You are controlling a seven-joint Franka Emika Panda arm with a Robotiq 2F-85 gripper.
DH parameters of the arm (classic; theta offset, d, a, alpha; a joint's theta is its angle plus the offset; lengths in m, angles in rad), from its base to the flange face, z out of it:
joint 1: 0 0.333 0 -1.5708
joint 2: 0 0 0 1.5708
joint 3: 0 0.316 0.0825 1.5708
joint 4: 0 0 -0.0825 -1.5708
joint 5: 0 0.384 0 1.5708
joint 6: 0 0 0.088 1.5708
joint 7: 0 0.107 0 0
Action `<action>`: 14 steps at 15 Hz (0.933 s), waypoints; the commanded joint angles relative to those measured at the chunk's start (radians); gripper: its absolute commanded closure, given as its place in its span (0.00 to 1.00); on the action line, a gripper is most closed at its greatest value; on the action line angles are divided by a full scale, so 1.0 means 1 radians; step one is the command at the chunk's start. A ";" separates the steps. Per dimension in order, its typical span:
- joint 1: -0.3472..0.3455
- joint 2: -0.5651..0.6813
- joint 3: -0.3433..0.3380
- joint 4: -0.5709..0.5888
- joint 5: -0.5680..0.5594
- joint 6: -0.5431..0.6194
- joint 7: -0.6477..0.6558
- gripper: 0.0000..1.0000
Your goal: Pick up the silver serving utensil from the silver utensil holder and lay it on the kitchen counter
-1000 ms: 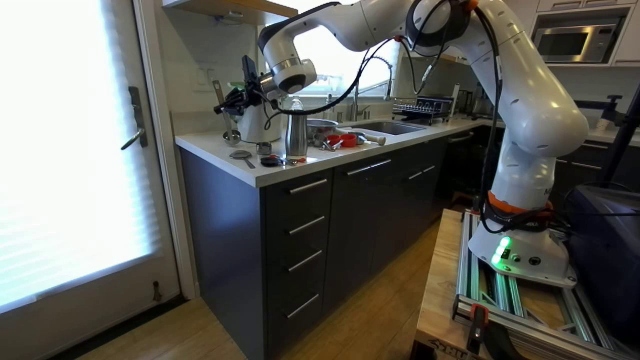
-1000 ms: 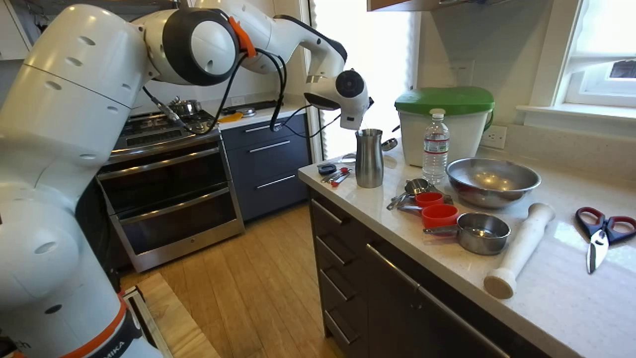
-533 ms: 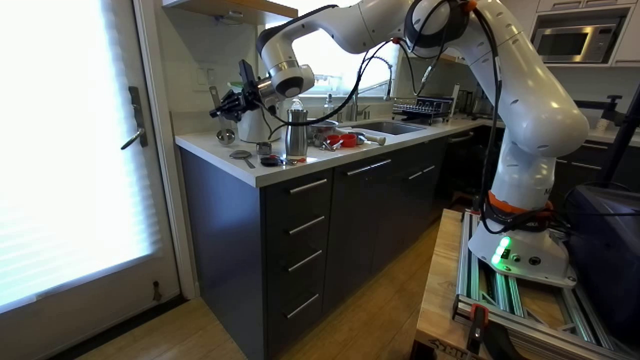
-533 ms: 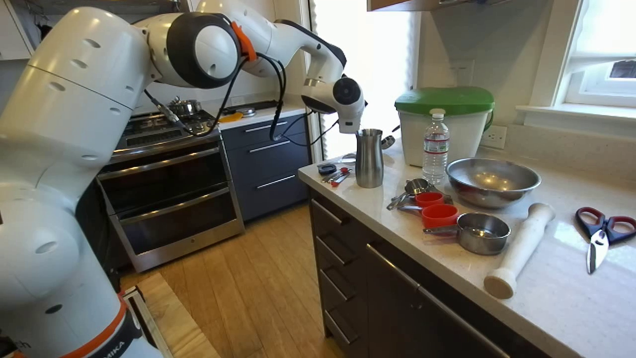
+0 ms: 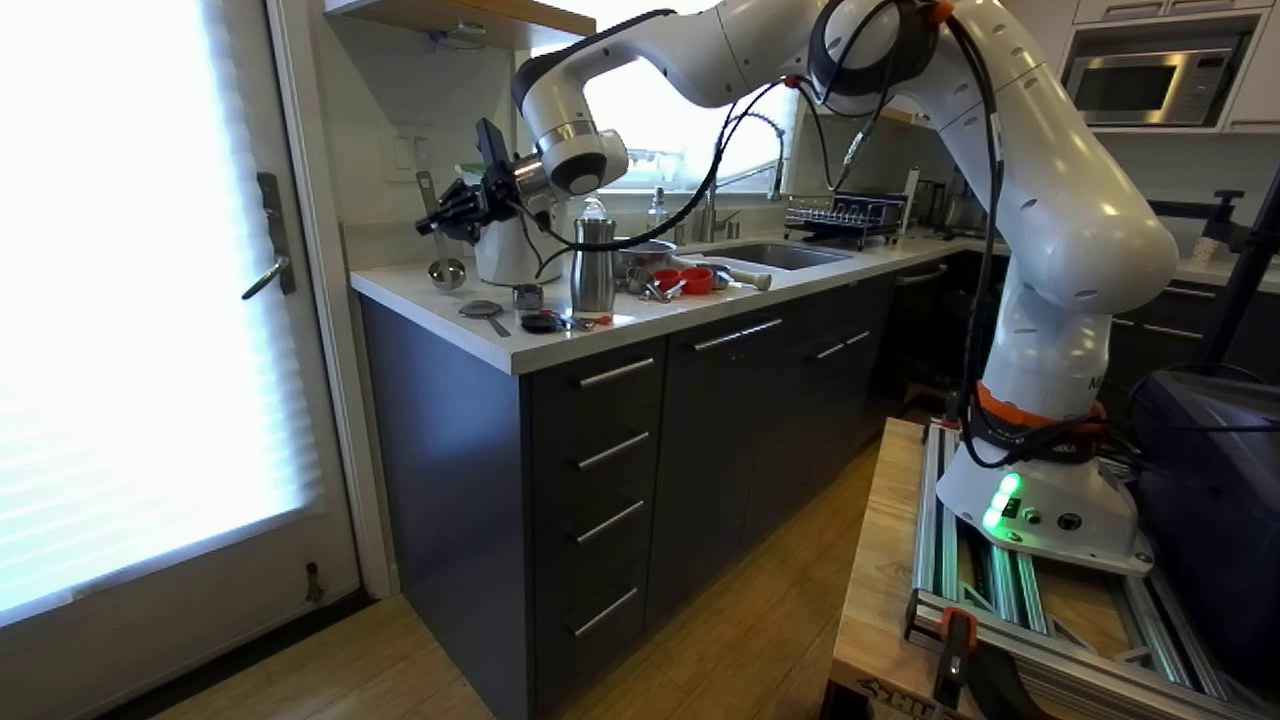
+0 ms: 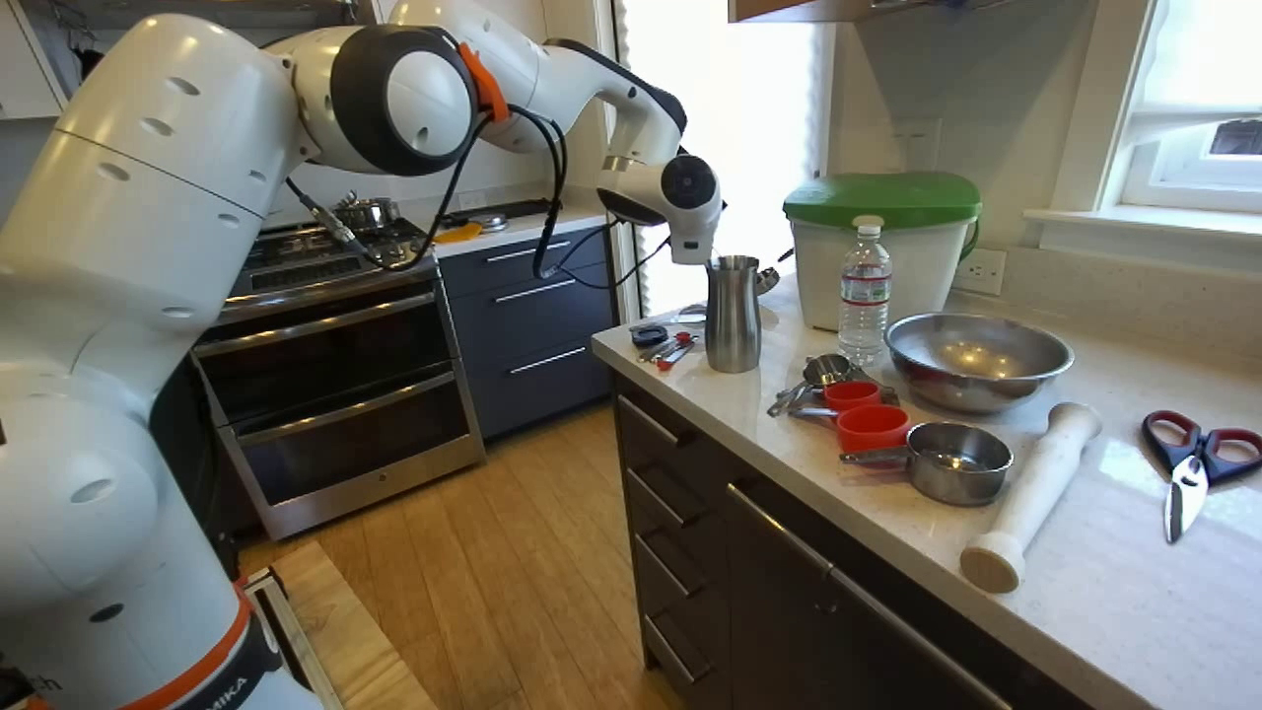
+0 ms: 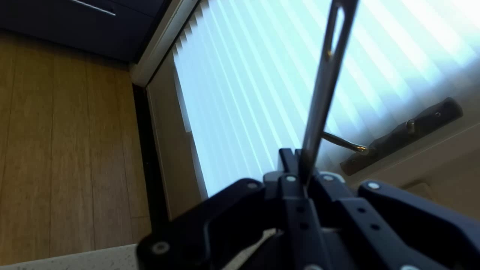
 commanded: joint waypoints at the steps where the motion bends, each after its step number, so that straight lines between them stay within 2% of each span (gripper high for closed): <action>1: -0.005 0.030 -0.002 0.047 0.023 0.016 -0.117 0.99; 10: -0.024 0.113 0.007 0.144 0.098 0.002 -0.425 0.99; 14: -0.033 0.147 0.008 0.169 0.124 -0.008 -0.518 0.99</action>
